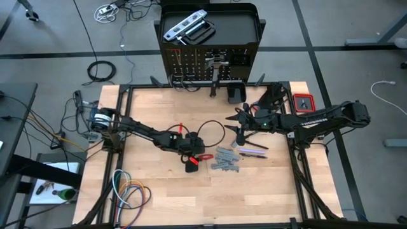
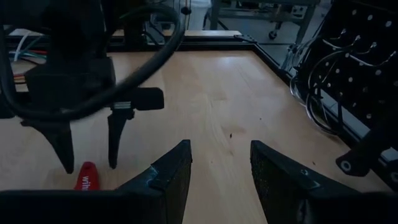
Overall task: Hang tools onto peg board
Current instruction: Hang the allen wrench onto the peg board
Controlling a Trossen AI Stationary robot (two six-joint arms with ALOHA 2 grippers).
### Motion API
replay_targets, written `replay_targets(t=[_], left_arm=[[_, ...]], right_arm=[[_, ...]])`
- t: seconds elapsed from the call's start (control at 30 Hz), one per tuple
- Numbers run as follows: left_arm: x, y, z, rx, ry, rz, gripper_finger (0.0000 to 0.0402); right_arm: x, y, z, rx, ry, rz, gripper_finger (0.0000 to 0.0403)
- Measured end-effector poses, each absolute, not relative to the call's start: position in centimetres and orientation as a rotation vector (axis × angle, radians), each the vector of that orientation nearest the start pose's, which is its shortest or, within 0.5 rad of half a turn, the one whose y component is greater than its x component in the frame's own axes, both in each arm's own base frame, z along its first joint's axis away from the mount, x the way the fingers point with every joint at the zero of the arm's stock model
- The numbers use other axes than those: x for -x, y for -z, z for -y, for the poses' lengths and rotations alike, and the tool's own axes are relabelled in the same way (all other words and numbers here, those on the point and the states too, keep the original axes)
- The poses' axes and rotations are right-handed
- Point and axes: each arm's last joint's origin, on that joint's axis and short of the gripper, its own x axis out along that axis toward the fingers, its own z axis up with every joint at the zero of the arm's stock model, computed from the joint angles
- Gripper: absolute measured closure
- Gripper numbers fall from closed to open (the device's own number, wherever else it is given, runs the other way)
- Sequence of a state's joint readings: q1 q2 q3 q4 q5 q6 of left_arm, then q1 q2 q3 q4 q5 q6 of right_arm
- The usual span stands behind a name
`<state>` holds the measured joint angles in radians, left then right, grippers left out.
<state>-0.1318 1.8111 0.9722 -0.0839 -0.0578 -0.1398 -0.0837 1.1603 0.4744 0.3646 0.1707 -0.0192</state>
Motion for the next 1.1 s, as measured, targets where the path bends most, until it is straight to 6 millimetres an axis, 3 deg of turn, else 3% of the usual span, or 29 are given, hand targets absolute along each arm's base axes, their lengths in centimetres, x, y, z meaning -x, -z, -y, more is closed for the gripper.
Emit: replay_targets(t=[0.2,0.57,0.7,0.93,1.1], left_arm=[[-34.5,-12.9,4.1,-0.056,-0.032,-0.988,0.0174],[-34.2,-13.4,2.1,-0.311,-0.443,-0.946,0.0174],[-33.7,-13.8,2.0,-0.3,-0.4,-1.009,0.0174],[-33.8,-16.2,2.1,-0.301,-0.356,-1.125,0.0175],[-34.8,-17.4,1.7,-0.245,-0.112,-1.112,0.0175]], right_arm=[[-23.2,-20.6,2.4,0.033,0.249,-0.325,0.0231],[-23.2,-20.6,2.5,0.033,0.251,-0.33,0.0231],[-23.2,-20.5,2.5,0.033,0.251,-0.333,0.0231],[-23.2,-20.6,2.5,0.033,0.251,-0.33,0.0231],[-23.2,-20.7,2.5,0.032,0.251,-0.319,0.0231]])
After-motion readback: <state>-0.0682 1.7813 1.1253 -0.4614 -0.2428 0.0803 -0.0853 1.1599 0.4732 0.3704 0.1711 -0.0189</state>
